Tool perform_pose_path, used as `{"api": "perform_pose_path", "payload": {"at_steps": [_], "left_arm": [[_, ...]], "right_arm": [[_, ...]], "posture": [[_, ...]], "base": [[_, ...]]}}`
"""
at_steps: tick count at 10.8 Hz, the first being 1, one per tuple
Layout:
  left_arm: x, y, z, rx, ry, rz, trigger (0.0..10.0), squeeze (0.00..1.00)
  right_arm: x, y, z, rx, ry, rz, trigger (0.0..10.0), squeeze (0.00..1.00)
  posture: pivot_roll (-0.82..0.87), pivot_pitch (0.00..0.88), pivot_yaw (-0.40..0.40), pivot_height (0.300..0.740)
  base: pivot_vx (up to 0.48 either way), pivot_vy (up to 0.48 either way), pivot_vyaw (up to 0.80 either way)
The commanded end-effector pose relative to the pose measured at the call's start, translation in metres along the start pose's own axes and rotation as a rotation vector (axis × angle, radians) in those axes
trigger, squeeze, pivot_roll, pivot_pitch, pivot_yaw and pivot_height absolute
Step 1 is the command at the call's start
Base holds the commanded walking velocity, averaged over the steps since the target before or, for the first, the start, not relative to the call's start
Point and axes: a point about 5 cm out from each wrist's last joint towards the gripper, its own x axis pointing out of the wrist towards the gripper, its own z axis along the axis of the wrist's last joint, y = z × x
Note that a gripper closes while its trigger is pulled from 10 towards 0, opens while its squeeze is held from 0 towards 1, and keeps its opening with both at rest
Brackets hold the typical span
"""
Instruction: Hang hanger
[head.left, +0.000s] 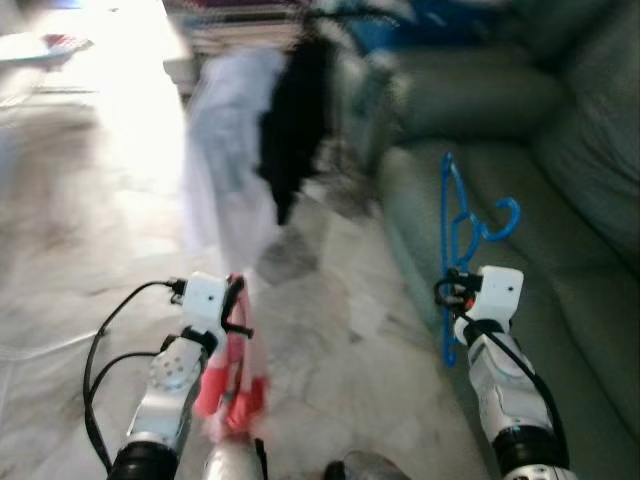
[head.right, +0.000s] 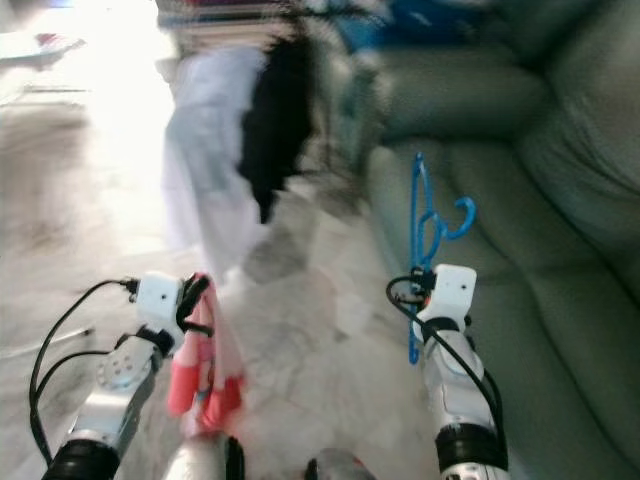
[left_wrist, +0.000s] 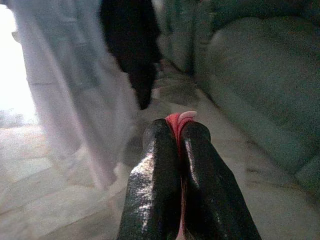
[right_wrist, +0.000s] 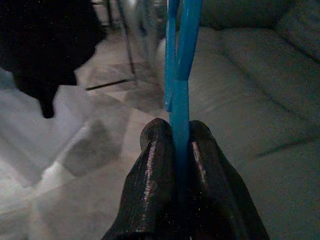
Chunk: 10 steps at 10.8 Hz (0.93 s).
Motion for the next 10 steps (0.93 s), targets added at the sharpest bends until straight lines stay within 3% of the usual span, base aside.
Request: {"api": "perform_pose_path", "payload": {"at_steps": [1, 10], "left_arm": [[0.000, 0.002, 0.003, 0.004, -0.009, -0.010, 10.0, 0.00], [0.001, -0.006, 0.010, 0.043, -0.045, -0.101, 10.0, 0.00]], "right_arm": [[0.002, -0.001, 0.002, -0.007, -0.003, -0.002, 10.0, 0.00], [0.006, 0.011, 0.008, -0.025, -0.031, 0.019, 10.0, 0.00]], "posture": [[-0.01, 0.113, -0.056, 0.740], [-0.02, 0.159, -0.032, 0.740]], "base": [[0.000, 0.000, -0.80], [0.000, 0.027, -0.80]]}}
